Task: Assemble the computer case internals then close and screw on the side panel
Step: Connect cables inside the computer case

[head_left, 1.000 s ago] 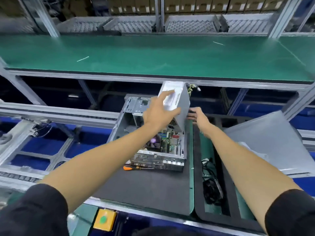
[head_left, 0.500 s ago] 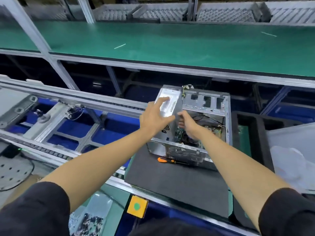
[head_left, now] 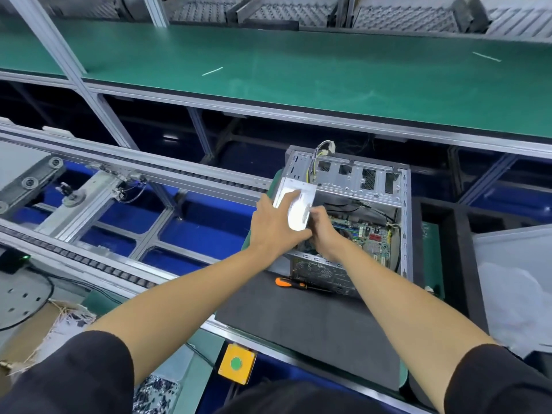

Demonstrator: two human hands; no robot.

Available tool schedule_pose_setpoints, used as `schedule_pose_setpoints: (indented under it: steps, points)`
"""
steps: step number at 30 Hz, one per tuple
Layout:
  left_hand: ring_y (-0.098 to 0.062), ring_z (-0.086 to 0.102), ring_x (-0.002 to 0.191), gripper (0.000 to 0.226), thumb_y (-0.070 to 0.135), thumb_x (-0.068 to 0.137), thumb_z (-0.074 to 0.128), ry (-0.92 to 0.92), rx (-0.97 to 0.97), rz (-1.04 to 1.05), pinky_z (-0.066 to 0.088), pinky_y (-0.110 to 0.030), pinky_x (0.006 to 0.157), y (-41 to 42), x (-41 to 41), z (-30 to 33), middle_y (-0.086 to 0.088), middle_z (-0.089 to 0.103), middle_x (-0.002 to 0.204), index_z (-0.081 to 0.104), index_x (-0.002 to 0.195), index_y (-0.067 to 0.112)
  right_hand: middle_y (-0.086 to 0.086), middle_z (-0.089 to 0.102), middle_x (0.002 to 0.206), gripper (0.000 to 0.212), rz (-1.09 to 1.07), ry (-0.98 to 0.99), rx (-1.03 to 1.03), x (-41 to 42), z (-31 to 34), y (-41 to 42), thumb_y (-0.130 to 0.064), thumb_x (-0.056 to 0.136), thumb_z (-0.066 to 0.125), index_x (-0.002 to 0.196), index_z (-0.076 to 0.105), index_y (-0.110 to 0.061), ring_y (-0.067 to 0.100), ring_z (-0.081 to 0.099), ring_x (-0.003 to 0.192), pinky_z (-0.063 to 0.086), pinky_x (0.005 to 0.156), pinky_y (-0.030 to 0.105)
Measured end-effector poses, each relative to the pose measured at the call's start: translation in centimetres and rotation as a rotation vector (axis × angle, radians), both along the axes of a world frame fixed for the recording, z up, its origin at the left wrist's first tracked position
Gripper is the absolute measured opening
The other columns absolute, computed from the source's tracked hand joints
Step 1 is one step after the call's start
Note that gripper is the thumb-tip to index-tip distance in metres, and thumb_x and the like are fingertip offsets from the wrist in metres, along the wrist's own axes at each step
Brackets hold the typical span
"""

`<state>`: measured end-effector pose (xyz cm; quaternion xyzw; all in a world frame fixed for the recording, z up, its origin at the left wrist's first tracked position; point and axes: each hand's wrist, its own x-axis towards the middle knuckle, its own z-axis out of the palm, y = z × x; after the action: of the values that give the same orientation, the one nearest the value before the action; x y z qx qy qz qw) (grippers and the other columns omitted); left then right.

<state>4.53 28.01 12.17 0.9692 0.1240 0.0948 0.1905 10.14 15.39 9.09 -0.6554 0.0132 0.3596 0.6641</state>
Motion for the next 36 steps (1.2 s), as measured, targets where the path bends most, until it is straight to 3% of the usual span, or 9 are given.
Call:
schedule_pose_setpoints:
  steps: [2,5,9,13,17,20,23,30,36]
  points:
    - [-0.02,0.034,0.092,0.091,0.069,0.059,0.067,0.012,0.033,-0.004,0.042,-0.032,0.082,0.4,0.1,-0.9,0.0,0.029,0.102,0.036,0.143,0.051,0.01,0.046,0.081,0.039,0.042,0.024,-0.065,0.1,-0.5,0.0,-0.05,0.1,0.031,0.095,0.049,-0.015,0.016,0.046,0.062,0.036,0.06,0.033]
    - [-0.02,0.025,0.091,0.089,0.069,0.062,0.065,0.052,0.019,-0.002,0.035,-0.033,0.087,0.5,0.5,-2.2,0.0,0.026,0.103,0.035,0.143,0.049,-0.002,0.052,0.084,0.024,0.052,0.062,-0.132,0.3,-0.7,0.1,-0.048,0.1,0.038,0.102,0.052,-0.028,0.016,0.053,0.079,0.04,0.072,0.034]
    - [-0.025,0.028,0.098,0.081,0.071,0.073,0.065,0.136,0.09,-0.066,0.031,-0.038,0.093,0.9,1.5,-3.4,-0.005,0.028,0.113,0.04,0.144,0.043,0.008,0.056,0.12,0.024,-0.016,-0.002,-0.196,0.8,-1.6,0.2,-0.034,0.102,0.041,0.117,0.054,-0.02,0.024,0.054,0.11,0.041,0.103,0.042]
    - [-0.033,0.034,0.137,0.051,0.061,0.092,0.059,0.06,0.207,-0.271,0.018,-0.039,0.112,2.2,2.7,-3.3,-0.013,0.037,0.146,0.063,0.132,0.03,0.011,0.04,0.157,0.049,-0.069,-0.122,-0.254,1.0,-2.0,0.6,-0.017,0.104,0.036,0.152,0.038,-0.012,0.026,0.04,0.139,0.031,0.115,0.038]
    - [-0.034,0.024,0.146,0.058,0.047,0.097,0.061,0.085,0.087,-0.189,0.018,-0.041,0.117,3.3,3.8,-2.8,-0.015,0.024,0.158,0.046,0.148,0.027,0.012,0.037,0.16,0.055,-0.159,-0.186,-0.281,1.3,-2.3,1.1,-0.013,0.104,0.04,0.158,0.029,-0.012,0.025,0.042,0.133,0.033,0.103,0.032]
    - [-0.032,0.023,0.148,0.09,0.043,0.096,0.065,0.231,-0.423,-0.004,0.025,-0.042,0.118,3.6,3.7,-2.7,-0.016,0.019,0.162,0.011,0.16,0.012,0.009,0.028,0.161,0.068,-0.224,-0.238,-0.202,2.0,-2.4,1.6,-0.008,0.1,0.046,0.161,0.02,-0.023,0.023,0.038,0.135,0.031,0.102,0.031]
    - [-0.026,0.043,0.139,0.07,0.033,0.106,0.05,0.286,-0.659,0.018,0.038,-0.033,0.104,4.1,3.8,-2.6,-0.01,0.032,0.161,0.011,0.16,0.012,0.008,0.026,0.159,0.082,-0.295,-0.231,-0.171,2.2,-2.2,2.8,-0.004,0.093,0.058,0.162,0.018,-0.025,0.025,0.032,0.143,0.032,0.11,0.036]
    - [-0.028,0.055,0.124,0.051,0.028,0.108,0.041,0.3,-0.612,0.074,0.043,-0.047,0.106,4.3,4.7,-3.3,-0.007,0.048,0.149,0.021,0.154,0.016,0.016,0.04,0.148,0.083,-0.46,-0.141,-0.057,3.0,-2.9,5.4,0.018,0.085,0.056,0.155,0.023,-0.01,0.029,0.048,0.129,0.045,0.109,0.047]
    - [-0.027,0.047,0.136,0.077,0.067,0.097,0.037,0.245,-0.488,0.054,0.042,-0.049,0.102,3.8,4.6,-4.7,-0.002,0.032,0.159,0.015,0.158,0.026,0.008,0.038,0.148,0.079,-0.457,-0.134,-0.057,2.9,-3.6,6.0,0.006,0.088,0.056,0.157,0.021,-0.011,0.025,0.044,0.134,0.04,0.114,0.042]
